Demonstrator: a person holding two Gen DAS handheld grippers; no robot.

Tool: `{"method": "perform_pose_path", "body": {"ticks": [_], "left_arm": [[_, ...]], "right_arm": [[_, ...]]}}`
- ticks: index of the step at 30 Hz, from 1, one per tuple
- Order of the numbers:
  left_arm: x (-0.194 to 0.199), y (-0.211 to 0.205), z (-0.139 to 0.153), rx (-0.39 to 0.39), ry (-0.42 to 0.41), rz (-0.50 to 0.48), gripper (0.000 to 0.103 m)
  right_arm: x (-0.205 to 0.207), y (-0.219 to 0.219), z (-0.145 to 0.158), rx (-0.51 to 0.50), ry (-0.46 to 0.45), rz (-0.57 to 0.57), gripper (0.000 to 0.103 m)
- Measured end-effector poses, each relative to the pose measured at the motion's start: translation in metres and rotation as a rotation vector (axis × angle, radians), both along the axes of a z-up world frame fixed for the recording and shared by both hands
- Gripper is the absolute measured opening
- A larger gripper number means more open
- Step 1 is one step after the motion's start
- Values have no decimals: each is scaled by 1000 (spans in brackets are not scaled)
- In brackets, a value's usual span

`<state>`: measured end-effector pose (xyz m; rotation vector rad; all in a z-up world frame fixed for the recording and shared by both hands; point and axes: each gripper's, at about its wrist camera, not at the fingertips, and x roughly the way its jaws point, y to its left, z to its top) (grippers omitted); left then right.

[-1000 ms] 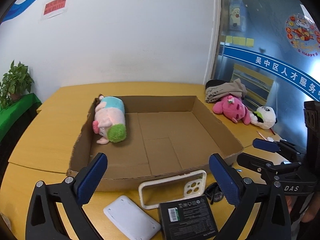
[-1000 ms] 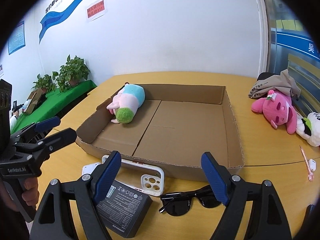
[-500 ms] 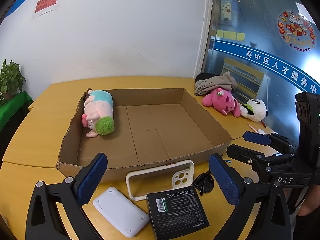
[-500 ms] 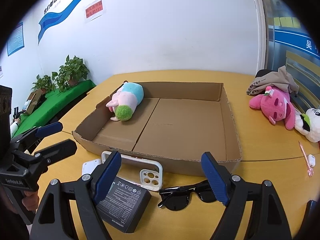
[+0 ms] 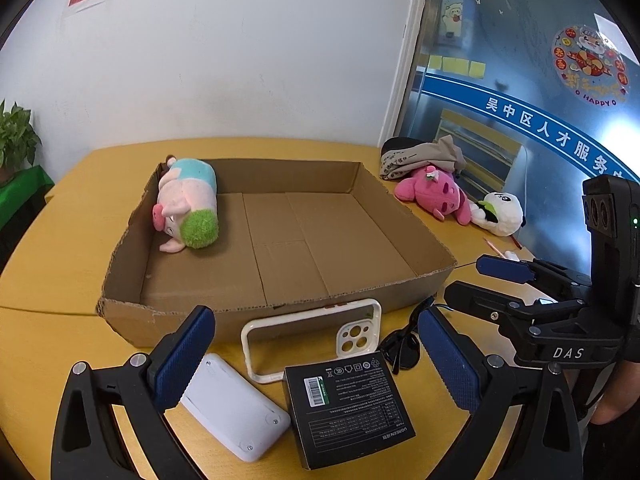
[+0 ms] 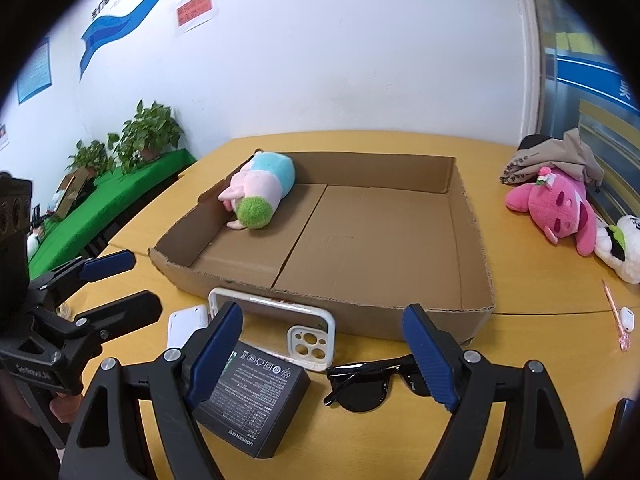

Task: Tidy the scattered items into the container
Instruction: 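Move both grippers toward the black UGREEN box on the table, then close both grippers on the sides of the black UGREEN box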

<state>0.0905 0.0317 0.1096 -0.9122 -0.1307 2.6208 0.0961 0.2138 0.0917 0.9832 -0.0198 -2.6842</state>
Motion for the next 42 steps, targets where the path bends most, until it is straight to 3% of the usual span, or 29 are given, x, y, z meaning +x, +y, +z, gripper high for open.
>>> {"method": "perform_pose_path", "body": {"ticks": [5, 9, 17, 20, 26, 29, 33, 42], "left_arm": [[-1, -3, -16, 28, -62, -49, 103], [3, -6, -33, 47, -120, -96, 103], [-4, 3, -68, 102, -230, -189, 97], [-11, 9, -78, 114, -271, -206, 91], [-27, 15, -101, 66, -352, -199, 80], [-27, 15, -104, 40, -360, -198, 78], [-28, 11, -106, 65, -383, -190, 76], [-24, 9, -104, 65, -402, -138, 69]], "right_arm": [[4, -5, -4, -20, -5, 47, 82], [22, -8, -15, -90, -2, 214, 83], [47, -39, -68, -16, -130, 382, 84], [46, -46, -81, -14, -166, 380, 84], [31, -51, -101, -46, -212, 371, 84], [27, -57, -108, 3, -210, 364, 84], [24, -55, -115, -19, -238, 349, 86], [31, -57, -109, -10, -190, 327, 79]]}}
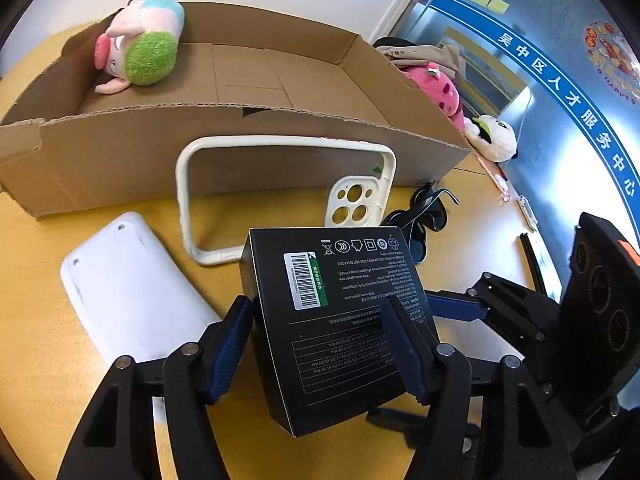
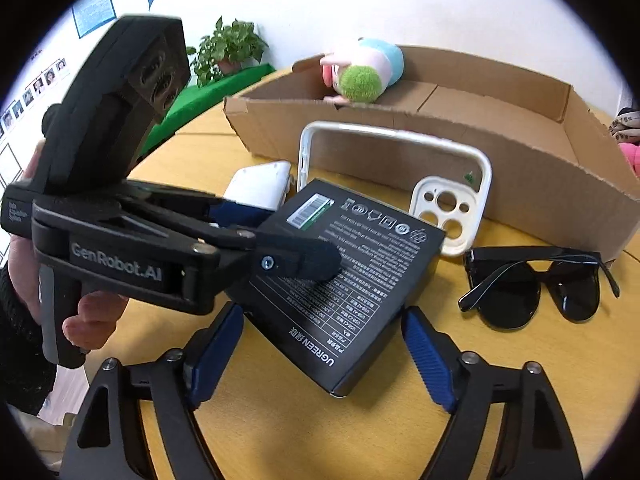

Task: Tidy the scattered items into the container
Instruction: 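Close both grippers on the sides of the black UGREEN box, then lift the black box with both grippers and carry it over the cardboard box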

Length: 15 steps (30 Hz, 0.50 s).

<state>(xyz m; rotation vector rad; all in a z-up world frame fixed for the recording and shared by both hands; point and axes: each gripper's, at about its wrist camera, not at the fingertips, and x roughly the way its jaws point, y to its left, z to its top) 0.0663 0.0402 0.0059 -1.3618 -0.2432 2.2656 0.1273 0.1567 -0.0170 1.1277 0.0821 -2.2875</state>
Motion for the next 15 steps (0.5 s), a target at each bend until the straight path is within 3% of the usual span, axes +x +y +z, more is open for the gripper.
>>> {"method": "perform_pose_path", "body": {"ticks": [2, 5, 9, 12, 14, 15], "left_arm": [[6, -1, 5, -8, 13, 2, 68], [12, -3, 13, -17, 24, 8, 57], [16, -4, 13, -19, 14, -8, 57], [14, -8, 5, 14, -19, -1, 55], [14, -9, 0, 51, -42, -5, 52], [14, -8, 1, 57, -44, -12, 52]], "right_arm": [[1, 1, 8, 13, 44, -33, 61], [-2, 6, 16, 51, 83, -43, 53], [-6, 14, 17, 29, 66, -55, 50], [-14, 20, 8, -18, 9, -48, 55], [-10, 21, 3, -47, -35, -16, 79], [-5, 20, 2, -53, -28, 13, 84]]}}
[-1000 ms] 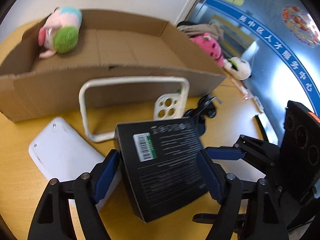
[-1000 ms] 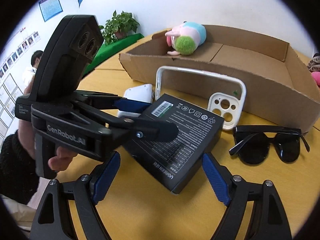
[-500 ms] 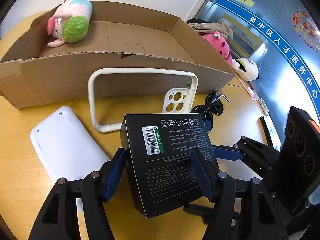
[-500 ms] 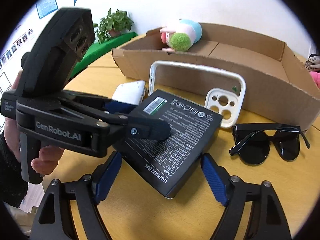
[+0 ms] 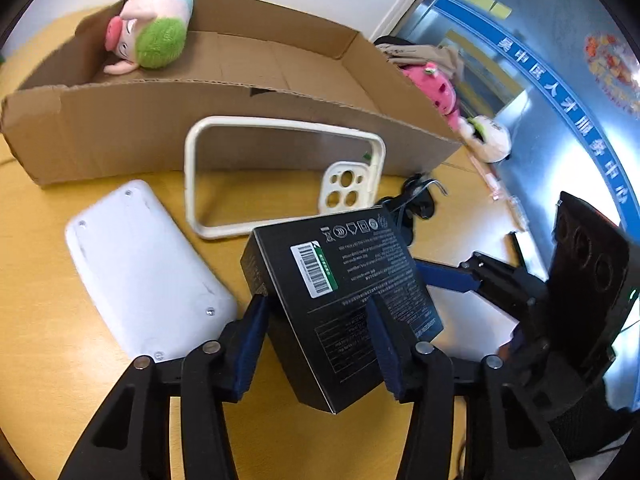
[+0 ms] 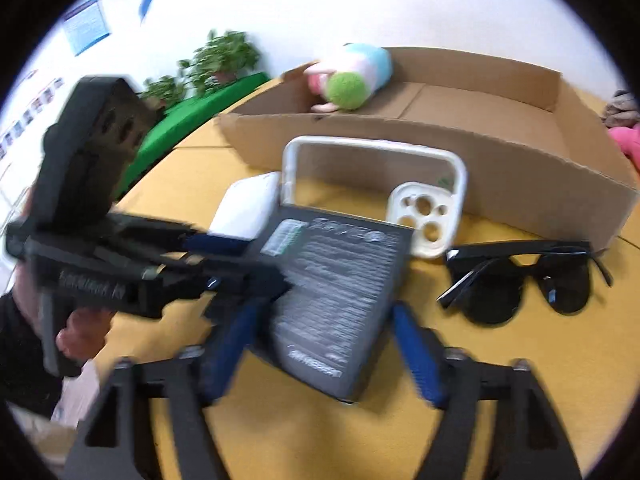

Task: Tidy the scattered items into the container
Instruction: 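Lift the black box with both grippers and carry it over the cardboard box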

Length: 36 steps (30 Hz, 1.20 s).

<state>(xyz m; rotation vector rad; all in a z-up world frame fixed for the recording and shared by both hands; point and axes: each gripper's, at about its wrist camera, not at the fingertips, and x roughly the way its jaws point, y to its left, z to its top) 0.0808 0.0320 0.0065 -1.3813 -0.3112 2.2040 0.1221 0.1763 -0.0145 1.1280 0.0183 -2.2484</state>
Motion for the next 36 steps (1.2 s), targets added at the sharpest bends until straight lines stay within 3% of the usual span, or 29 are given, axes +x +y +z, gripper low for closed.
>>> {"method": "perform_pose_path", "body": {"ticks": [2, 7, 11, 20, 28, 36], "left_arm": [[1, 3, 1, -7, 2, -10, 52], [1, 5, 1, -7, -1, -10, 52], [3, 7, 2, -24, 12, -15, 52], [11, 6, 16, -82, 81, 6, 50], [14, 0, 60, -81, 188, 21, 50], [0, -3, 120, -73, 326, 34, 50]], "right_arm": [[6, -3, -1, 7, 2, 52, 95], [13, -4, -3, 28, 13, 90, 96], [14, -19, -20, 175, 24, 88, 88], [26, -26, -13, 185, 96, 53, 73], [23, -28, 24, 172, 193, 29, 72], [-4, -27, 81, 175, 297, 16, 71]]}}
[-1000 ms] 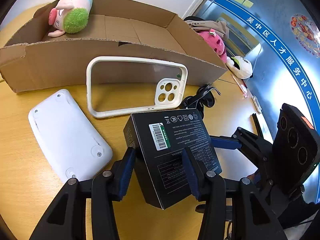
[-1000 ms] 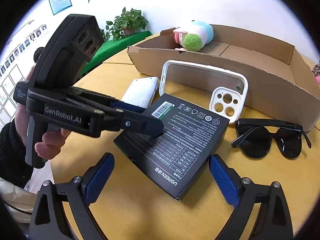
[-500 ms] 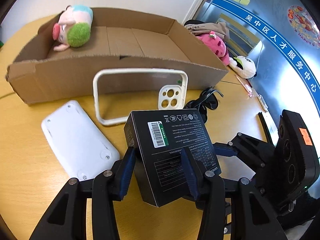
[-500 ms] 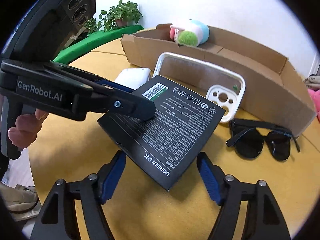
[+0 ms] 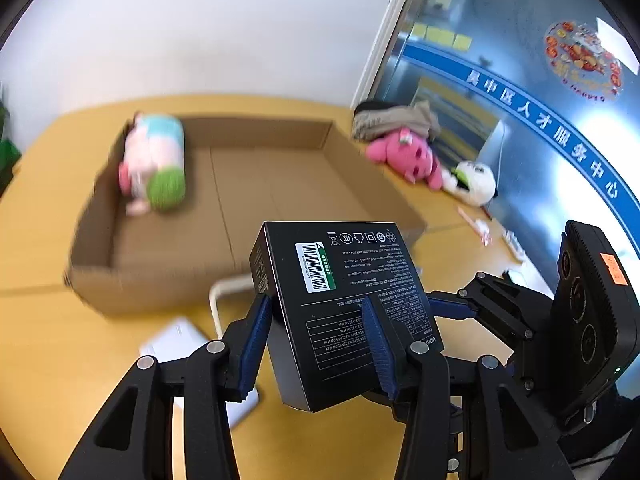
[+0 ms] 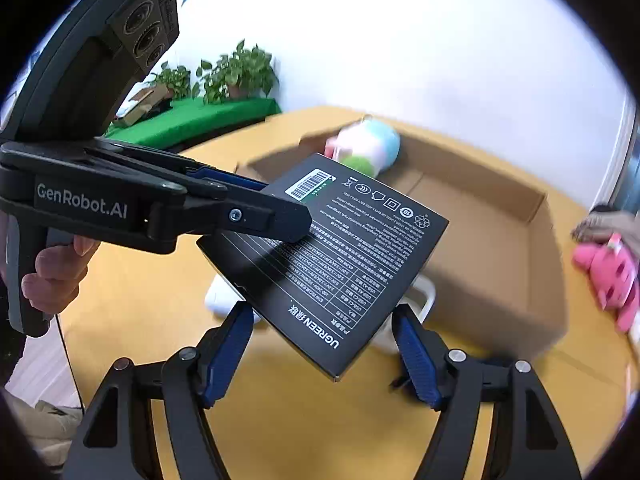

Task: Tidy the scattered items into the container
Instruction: 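Lift the black box with both grippers and carry it over the cardboard box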

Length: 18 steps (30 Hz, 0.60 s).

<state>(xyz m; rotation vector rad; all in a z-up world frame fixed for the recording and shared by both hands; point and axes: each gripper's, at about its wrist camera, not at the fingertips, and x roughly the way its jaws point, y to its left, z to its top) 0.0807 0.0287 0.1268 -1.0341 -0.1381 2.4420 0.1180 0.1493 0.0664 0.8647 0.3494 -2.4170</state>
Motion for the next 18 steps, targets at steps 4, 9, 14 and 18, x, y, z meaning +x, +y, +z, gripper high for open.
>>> {"method": "perform_pose_path", "body": {"ticks": [4, 9, 14, 18], "left_arm": [[-9, -2, 45, -7, 103, -3, 50], [-20, -2, 95, -26, 218, -5, 50], [-28, -6, 131, -29, 298, 10, 50], [-43, -9, 152, -23, 333, 10, 50]], "right_arm": [[-10, 2, 40, 22, 93, 9, 71], [-26, -1, 90, 44, 192, -6, 71], [-35, 3, 127, 49, 257, 6, 71], [-51, 5, 151, 33, 280, 12, 71]]}}
